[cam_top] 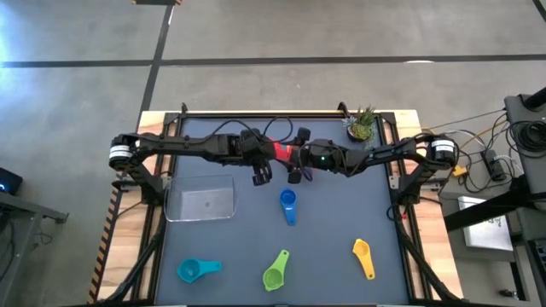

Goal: Nest measuring cups in basket
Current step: Stack the red measuring cup on top of the orange measuring cup

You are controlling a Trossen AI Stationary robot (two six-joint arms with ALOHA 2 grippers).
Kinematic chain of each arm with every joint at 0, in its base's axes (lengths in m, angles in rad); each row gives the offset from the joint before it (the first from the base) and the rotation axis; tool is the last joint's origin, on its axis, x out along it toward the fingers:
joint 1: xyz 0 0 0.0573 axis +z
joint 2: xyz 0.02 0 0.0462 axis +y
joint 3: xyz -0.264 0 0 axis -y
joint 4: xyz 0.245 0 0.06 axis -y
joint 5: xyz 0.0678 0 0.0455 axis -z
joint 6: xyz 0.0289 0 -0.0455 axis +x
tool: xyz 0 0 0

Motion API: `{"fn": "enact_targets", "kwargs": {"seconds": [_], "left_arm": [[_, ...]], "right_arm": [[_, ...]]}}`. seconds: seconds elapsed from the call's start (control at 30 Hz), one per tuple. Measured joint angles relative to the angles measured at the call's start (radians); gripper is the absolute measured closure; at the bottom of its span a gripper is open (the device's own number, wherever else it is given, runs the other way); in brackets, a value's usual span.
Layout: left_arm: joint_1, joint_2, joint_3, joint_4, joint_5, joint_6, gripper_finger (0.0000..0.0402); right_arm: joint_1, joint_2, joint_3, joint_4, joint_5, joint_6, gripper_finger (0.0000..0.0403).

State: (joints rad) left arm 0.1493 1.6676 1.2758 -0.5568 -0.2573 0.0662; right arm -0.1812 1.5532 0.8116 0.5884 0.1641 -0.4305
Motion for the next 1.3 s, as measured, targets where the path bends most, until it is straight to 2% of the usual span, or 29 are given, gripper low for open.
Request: {"fn": "enact_targets", "kwargs": {"seconds": [0.2,0.33,0.5,0.7,0.83,1.0,1.13,1.3], "left_arm": [[0.0,0.0,0.0,0.0,0.0,-0.001,0.0401],[0.0,0.0,0.0,-0.023,-0.001,-0.005,0.0401],[0.0,0.0,0.0,-0.062,-0.002,-0.023,0.0401],[0.001,0.0,0.0,-0.055,-0.003,-0.015,0.0401],[0.001,0.0,0.0,-0.008,-0.003,0.026,0.0401],[0.003,0.0,0.0,0.038,-0.002,0.074,0.0401],[0.008,0.0,0.0,0.039,0.014,0.082,0.0401],[0.01,0.0,0.0,0.039,0.064,0.082,0.0401]], "right_arm": [[0.007,0.0,0.0,-0.002,-0.004,0.001,0.0152],[0.01,-0.01,-0.001,-0.046,0.006,-0.089,0.0154],[0.039,-0.043,-0.002,-0.111,0.067,-0.214,0.0152],[0.065,-0.103,-0.004,-0.26,0.159,-0.21,0.0152],[0.068,-0.192,-0.038,-0.338,0.145,-0.119,0.0156],[0.066,-0.315,-0.107,-0.343,0.133,-0.079,0.0162],[0.08,-0.374,-0.15,-0.328,0.102,-0.188,0.0163],[0.113,-0.365,-0.175,-0.28,0.018,-0.392,0.0163]]}}
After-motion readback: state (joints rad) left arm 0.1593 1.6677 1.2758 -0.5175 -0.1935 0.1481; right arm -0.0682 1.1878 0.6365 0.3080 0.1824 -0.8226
